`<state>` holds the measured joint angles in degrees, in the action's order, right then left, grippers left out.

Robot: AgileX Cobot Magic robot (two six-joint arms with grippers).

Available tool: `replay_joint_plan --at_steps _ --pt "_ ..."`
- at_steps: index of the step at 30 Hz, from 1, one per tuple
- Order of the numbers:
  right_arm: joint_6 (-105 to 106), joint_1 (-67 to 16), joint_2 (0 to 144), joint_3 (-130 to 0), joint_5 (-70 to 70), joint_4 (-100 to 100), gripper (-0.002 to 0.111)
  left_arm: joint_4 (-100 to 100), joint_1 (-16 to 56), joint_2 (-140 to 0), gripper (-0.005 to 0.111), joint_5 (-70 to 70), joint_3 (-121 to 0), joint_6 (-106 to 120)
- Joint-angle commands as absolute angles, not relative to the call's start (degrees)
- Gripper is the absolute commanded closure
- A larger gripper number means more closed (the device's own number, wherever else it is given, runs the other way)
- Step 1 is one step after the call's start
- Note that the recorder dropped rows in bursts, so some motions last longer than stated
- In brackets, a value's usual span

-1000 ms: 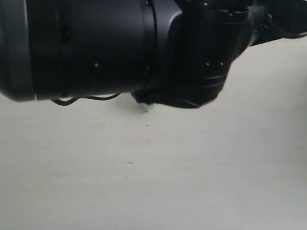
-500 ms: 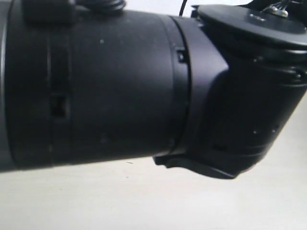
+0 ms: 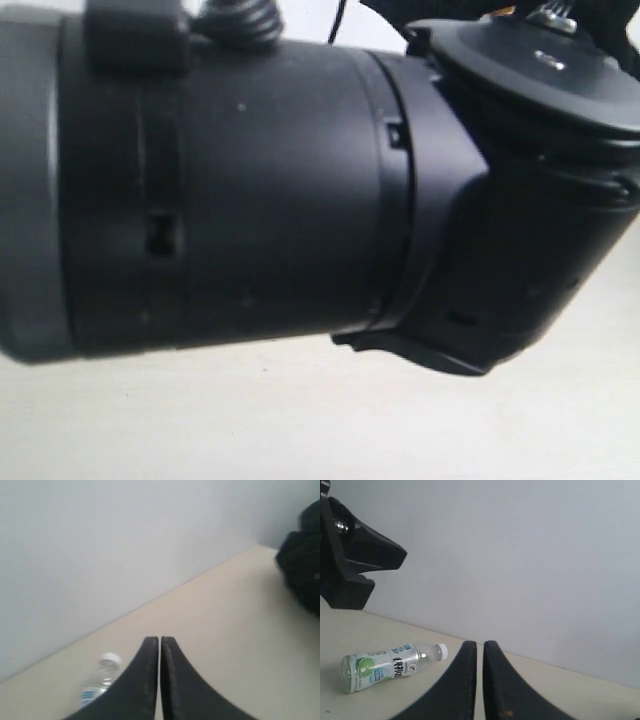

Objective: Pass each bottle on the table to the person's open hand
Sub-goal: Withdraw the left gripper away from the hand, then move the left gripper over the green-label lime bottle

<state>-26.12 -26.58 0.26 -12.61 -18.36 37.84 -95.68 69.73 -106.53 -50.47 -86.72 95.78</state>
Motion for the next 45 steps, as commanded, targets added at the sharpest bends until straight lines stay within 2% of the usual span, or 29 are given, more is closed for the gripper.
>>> replay_joint_plan --at_steps 1,4,13,24,30,45 --pt "-26.0 -26.7 0.0 -12.4 -17.5 37.6 0.101 -97.3 68.3 -108.9 0.103 -64.1 -86.7 109.6" --pt "-26.1 -26.7 0.0 -12.4 -17.5 37.6 0.101 -99.0 67.3 -109.9 0.103 -70.0 -86.7 116.4" --pt "-26.1 -26.7 0.0 -12.4 -17.5 37.6 0.101 -99.9 63.9 -110.0 0.103 -70.0 -86.6 120.3" --pt "-26.1 -26.7 0.0 -12.4 -17.5 37.6 0.101 -99.9 54.7 -105.2 0.107 -70.0 -85.6 119.6" --pt "-26.1 -26.7 0.0 -12.4 -17.5 37.6 0.101 -99.9 55.2 -103.2 0.107 -70.0 -85.3 117.2" --pt "-26.0 -26.7 0.0 -12.4 -17.5 37.6 0.101 -99.9 55.4 -101.1 0.107 -33.5 -84.6 92.0"
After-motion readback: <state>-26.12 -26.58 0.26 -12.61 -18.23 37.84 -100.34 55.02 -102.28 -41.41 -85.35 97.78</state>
